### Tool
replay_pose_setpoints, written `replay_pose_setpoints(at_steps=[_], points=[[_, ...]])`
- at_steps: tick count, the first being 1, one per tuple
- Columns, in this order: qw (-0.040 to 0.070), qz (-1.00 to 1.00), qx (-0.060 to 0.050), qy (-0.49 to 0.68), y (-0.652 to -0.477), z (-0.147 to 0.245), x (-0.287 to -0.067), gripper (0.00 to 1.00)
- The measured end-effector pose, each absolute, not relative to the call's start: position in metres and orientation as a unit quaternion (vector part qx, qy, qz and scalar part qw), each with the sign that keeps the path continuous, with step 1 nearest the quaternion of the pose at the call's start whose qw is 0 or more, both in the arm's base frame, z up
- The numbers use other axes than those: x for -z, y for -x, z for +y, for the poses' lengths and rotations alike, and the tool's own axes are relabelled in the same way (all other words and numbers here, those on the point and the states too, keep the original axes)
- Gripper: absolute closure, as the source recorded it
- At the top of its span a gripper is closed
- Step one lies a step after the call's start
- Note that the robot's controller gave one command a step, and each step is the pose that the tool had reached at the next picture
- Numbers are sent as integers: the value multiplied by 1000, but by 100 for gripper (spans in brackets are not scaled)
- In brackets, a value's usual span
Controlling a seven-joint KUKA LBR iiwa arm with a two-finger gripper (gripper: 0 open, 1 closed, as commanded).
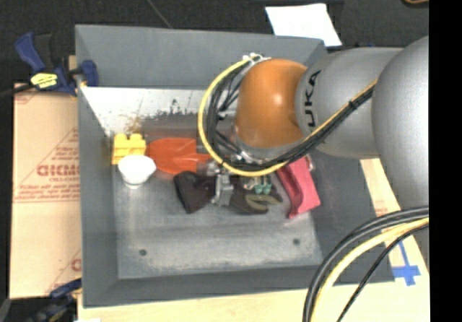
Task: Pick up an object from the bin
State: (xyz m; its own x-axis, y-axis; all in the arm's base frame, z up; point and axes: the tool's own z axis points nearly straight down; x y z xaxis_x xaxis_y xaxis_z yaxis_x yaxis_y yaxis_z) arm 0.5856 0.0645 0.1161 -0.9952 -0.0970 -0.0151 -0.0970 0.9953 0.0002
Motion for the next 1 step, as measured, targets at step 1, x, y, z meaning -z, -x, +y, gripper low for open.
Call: replay_pose_setpoints(at_steps=[1], points=[[12, 999, -1, 48, -588, 64, -143, 100]])
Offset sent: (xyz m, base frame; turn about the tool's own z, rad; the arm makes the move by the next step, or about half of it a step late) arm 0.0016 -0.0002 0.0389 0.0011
